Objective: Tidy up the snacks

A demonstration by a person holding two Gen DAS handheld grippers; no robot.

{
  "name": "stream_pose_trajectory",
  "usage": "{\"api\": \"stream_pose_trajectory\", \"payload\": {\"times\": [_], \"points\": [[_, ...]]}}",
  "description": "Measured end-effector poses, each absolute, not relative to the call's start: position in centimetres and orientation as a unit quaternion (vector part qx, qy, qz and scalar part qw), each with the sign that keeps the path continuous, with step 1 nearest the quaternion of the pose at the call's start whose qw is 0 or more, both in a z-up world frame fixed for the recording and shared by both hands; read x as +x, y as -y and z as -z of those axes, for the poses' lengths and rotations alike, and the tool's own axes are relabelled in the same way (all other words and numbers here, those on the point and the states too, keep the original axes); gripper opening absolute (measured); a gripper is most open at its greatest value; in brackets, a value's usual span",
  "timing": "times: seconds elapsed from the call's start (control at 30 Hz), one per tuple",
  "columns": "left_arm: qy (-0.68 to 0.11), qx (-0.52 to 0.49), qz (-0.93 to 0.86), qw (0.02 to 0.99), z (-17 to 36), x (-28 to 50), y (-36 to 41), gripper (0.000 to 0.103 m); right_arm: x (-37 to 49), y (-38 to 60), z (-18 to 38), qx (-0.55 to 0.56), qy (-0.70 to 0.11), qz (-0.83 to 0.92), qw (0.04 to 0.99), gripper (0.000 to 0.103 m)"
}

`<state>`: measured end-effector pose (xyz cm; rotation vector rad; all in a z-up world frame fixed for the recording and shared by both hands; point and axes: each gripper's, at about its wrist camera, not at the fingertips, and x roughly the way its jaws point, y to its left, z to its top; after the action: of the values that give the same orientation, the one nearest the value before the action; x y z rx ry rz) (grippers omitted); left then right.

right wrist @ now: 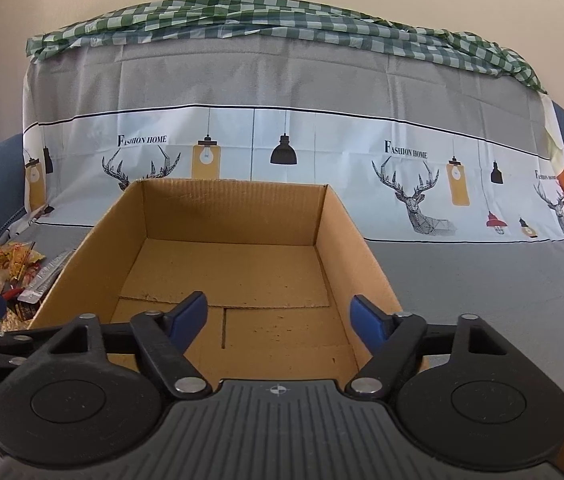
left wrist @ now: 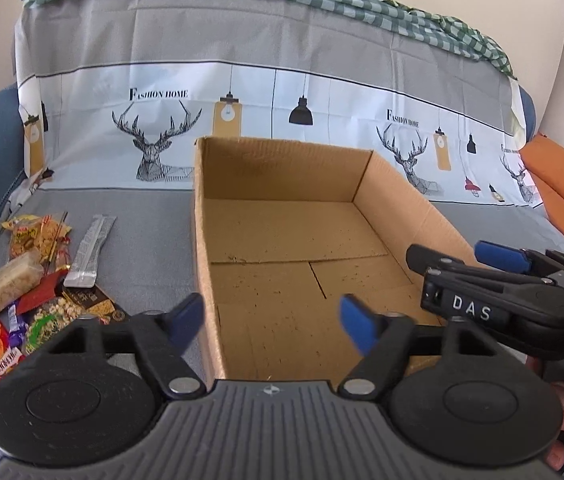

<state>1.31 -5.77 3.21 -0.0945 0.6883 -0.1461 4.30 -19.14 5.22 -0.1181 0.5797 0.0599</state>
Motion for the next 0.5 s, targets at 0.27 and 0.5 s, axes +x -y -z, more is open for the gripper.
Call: {"api": "stream_pose_trajectory", "payload": {"times": [0.27, 0.5], "points": [[-0.321, -0.033, 0.079, 0.943, -3.5, 0.0, 5.3, 0.032, 3.8, 17.6, -5.4, -0.058, -0.276, -0.046, 0.958, 0.061], [-0.322, -0.034, 0.085, 0.942, -3.9, -1.1, 4.6, 0.016, 3.3, 16.3, -6.0, -0.045, -0.274, -0.079, 0.958, 0.057]]}}
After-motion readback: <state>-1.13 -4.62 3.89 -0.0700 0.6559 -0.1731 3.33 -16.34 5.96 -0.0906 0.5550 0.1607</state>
